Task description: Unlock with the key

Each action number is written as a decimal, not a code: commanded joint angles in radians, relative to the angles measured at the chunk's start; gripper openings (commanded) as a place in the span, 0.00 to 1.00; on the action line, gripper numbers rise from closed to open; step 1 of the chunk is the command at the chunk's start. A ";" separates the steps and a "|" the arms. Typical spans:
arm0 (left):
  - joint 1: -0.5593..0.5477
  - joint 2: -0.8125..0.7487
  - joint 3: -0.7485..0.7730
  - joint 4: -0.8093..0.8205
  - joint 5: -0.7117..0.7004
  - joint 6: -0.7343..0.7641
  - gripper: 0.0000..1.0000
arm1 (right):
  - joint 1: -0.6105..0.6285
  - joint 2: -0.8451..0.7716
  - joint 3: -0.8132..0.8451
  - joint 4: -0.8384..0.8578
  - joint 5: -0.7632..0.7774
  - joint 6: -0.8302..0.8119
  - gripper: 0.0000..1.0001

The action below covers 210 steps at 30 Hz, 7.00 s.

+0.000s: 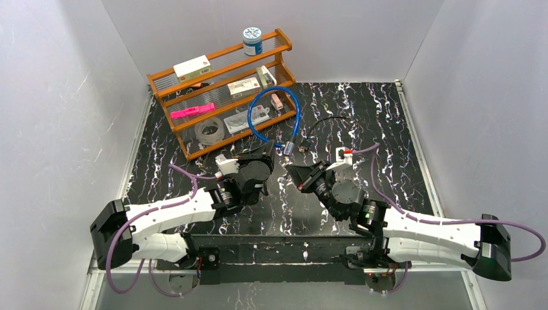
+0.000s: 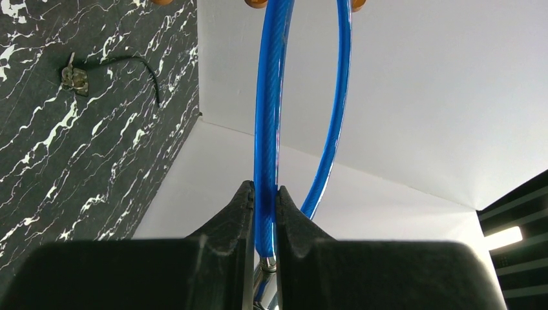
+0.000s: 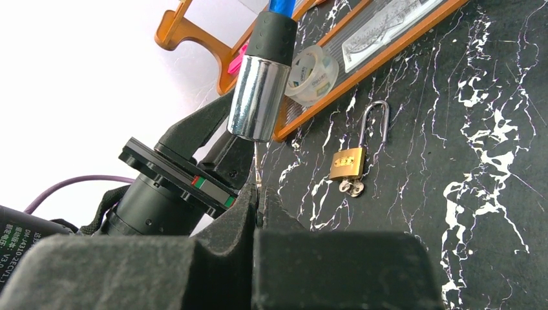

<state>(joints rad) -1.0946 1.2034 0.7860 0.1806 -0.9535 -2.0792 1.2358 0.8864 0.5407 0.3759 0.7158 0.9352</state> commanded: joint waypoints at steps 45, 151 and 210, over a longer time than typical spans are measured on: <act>0.005 -0.228 -0.257 0.285 0.086 0.200 0.00 | -0.138 0.073 0.281 -0.278 -0.071 0.326 0.01; 0.008 -0.203 0.019 0.097 0.023 0.930 0.00 | -0.176 -0.082 0.133 -0.341 -0.158 0.389 0.78; 0.009 -0.658 -0.429 -0.645 0.093 0.838 0.72 | -0.119 1.148 0.975 -1.310 -0.533 0.397 0.46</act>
<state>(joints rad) -1.0878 0.5564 0.3676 -0.4278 -0.8040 -1.2350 1.0912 1.9892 1.4586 -0.7963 0.1577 1.3102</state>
